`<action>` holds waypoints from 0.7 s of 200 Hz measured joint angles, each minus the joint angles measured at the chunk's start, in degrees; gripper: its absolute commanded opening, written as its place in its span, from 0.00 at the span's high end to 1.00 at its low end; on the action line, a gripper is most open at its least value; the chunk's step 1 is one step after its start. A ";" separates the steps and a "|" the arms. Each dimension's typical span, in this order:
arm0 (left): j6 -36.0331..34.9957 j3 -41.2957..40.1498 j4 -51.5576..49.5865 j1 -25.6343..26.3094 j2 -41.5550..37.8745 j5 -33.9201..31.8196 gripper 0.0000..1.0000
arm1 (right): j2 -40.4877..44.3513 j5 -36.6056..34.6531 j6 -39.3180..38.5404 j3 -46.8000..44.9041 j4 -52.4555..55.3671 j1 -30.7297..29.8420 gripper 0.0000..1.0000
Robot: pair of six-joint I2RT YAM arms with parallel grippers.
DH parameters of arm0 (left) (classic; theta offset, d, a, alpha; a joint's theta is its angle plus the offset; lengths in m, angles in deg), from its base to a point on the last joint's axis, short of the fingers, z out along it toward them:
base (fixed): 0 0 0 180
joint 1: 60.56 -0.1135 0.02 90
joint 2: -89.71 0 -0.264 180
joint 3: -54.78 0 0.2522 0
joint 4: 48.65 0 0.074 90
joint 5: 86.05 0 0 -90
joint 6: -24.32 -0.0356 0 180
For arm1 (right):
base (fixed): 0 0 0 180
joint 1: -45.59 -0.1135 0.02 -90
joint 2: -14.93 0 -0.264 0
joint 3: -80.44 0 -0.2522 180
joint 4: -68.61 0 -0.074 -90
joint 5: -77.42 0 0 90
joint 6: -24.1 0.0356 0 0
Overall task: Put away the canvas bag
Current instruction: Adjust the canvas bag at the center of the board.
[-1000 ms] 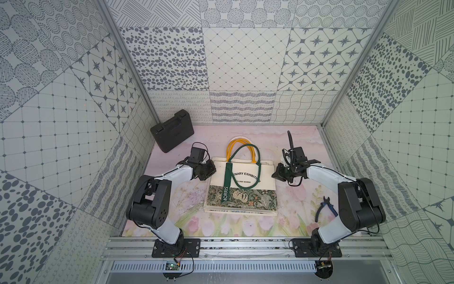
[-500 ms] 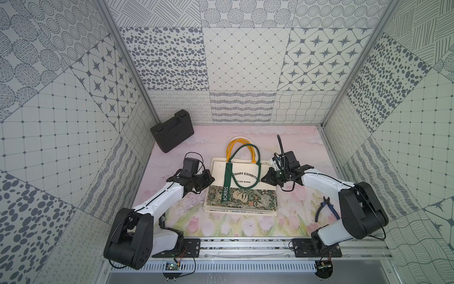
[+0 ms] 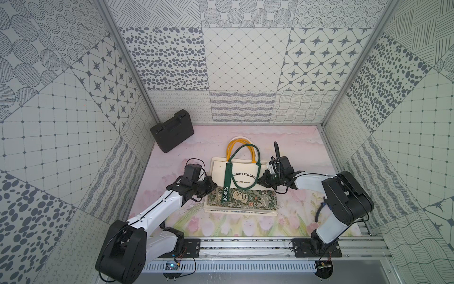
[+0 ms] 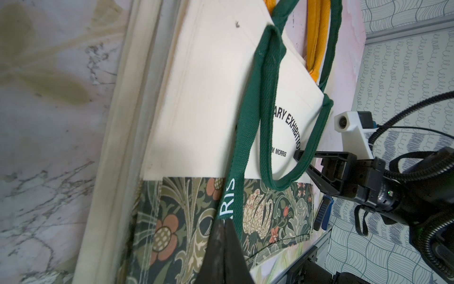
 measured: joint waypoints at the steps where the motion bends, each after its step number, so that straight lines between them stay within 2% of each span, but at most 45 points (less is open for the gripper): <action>1: 0.00 0.00 0.00 0.00 0.00 0.00 1.00 | 0.00 0.04 0.11 -0.11 -0.24 -0.02 0.98; 43: 0.04 -0.09 0.04 0.02 0.39 -0.02 1.00 | 1.73 0.52 2.69 0.35 -1.60 -0.09 0.97; 97: 0.13 -0.50 0.26 0.11 1.51 -0.02 1.00 | 3.30 1.42 0.63 17.35 4.70 3.61 0.96; 140: 0.33 -0.55 0.26 0.24 1.40 -0.02 1.00 | 1.29 1.95 -0.81 22.71 7.56 7.37 0.96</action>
